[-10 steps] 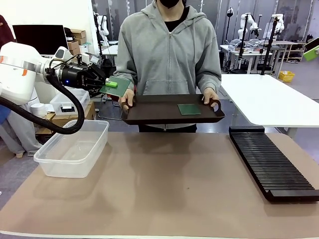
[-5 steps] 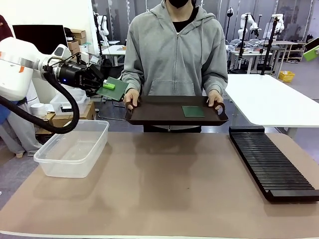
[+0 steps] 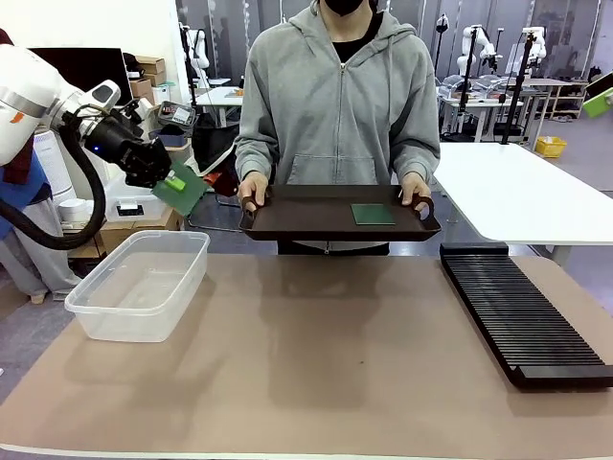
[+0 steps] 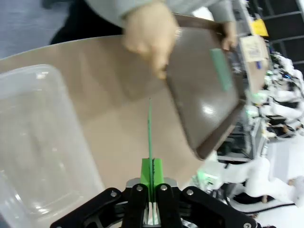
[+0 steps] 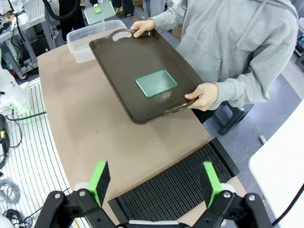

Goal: Sort PCBs into racks and boxes based on the side picked up.
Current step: If the short side of the Blank PCB is picked up, insert it into the PCB Rack ; if the long side is picked up, place it in the Organizing box.

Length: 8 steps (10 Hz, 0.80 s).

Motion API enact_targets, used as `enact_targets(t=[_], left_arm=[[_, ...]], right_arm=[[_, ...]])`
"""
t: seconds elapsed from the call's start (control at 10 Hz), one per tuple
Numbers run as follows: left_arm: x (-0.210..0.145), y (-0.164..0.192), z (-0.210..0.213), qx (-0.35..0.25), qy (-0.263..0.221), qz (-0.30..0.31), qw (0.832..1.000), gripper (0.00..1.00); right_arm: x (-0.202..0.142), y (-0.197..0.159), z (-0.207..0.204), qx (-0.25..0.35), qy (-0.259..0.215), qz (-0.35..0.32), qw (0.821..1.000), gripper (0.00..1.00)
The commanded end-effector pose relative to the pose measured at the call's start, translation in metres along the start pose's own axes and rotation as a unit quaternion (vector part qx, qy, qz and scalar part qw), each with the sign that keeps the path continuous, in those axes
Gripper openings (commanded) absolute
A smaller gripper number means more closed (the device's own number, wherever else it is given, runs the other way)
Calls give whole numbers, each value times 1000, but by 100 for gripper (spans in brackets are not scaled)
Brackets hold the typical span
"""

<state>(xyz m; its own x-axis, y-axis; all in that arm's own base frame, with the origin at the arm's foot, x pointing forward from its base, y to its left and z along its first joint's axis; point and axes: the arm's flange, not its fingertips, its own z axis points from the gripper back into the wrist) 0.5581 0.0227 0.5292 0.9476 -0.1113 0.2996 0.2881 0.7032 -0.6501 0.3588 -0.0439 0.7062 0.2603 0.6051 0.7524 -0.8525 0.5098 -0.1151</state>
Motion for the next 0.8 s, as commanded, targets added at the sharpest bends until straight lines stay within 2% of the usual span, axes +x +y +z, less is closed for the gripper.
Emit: enact_targets(t=[0.0,0.1,0.4,0.7], left_arm=[[1,17,-8,75,-10,21,997,3],[2,29,-9,124,-17,7,992,3],[0,49,-24,204,28,-6,979,3],[-4,56,-49,220,50,-13,974,3]], right_arm=[[0,1,-2,7,-4,3,1000,100],[0,1,-2,7,-4,3,1000,100],[0,1,-2,7,-4,3,1000,100],[0,1,-2,7,-4,3,1000,100]])
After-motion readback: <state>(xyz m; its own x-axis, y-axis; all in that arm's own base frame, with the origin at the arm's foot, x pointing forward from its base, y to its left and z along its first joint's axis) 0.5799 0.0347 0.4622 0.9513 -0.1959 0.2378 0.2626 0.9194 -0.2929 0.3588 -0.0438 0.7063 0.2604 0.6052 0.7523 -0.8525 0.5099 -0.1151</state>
